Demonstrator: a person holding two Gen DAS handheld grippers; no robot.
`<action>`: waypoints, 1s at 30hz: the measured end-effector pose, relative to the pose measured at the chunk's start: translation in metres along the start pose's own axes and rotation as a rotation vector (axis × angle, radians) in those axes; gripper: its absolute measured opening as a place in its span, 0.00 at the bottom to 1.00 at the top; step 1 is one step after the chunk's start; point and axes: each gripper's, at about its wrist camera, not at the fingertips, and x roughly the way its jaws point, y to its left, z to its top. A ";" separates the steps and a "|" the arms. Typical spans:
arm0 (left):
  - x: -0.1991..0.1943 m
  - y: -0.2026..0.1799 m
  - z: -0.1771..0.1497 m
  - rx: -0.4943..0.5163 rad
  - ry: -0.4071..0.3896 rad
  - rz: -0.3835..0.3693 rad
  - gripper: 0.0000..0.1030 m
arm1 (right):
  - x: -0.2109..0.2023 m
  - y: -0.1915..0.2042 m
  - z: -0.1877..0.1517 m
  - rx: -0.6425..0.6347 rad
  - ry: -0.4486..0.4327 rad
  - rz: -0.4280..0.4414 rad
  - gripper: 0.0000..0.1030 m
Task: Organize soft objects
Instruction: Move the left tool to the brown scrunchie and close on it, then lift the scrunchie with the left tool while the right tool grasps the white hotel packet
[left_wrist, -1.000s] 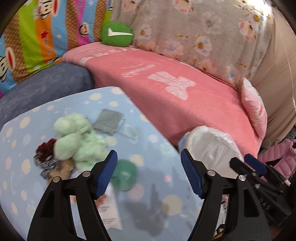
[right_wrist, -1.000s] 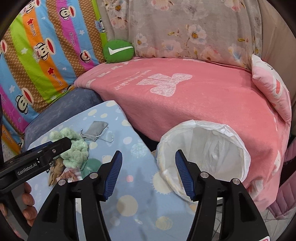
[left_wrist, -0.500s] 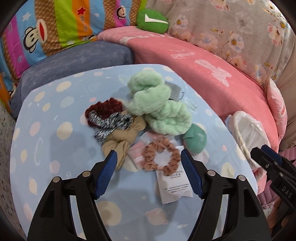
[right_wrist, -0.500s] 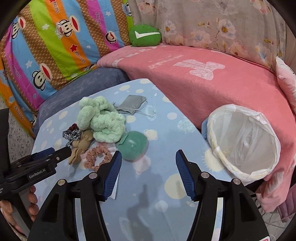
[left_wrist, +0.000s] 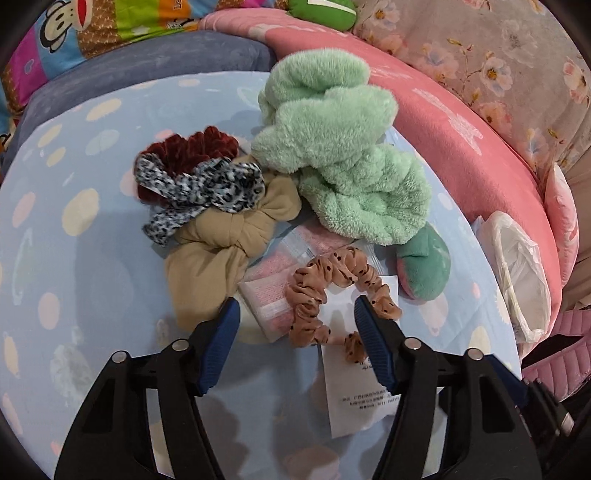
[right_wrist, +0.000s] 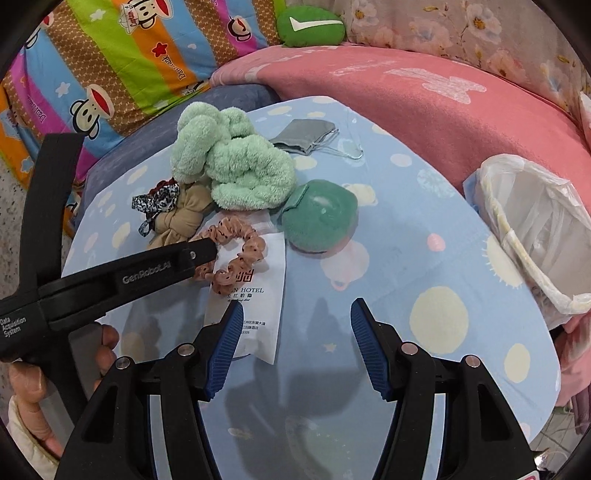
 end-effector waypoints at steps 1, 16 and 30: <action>0.004 0.001 0.000 -0.006 0.009 -0.001 0.51 | 0.004 0.001 -0.001 0.000 0.009 0.003 0.57; -0.009 0.015 0.002 -0.009 0.010 -0.021 0.11 | 0.043 0.022 -0.014 -0.013 0.111 0.107 0.22; -0.067 -0.020 0.019 0.067 -0.070 -0.034 0.11 | -0.025 0.023 0.017 -0.030 -0.015 0.112 0.12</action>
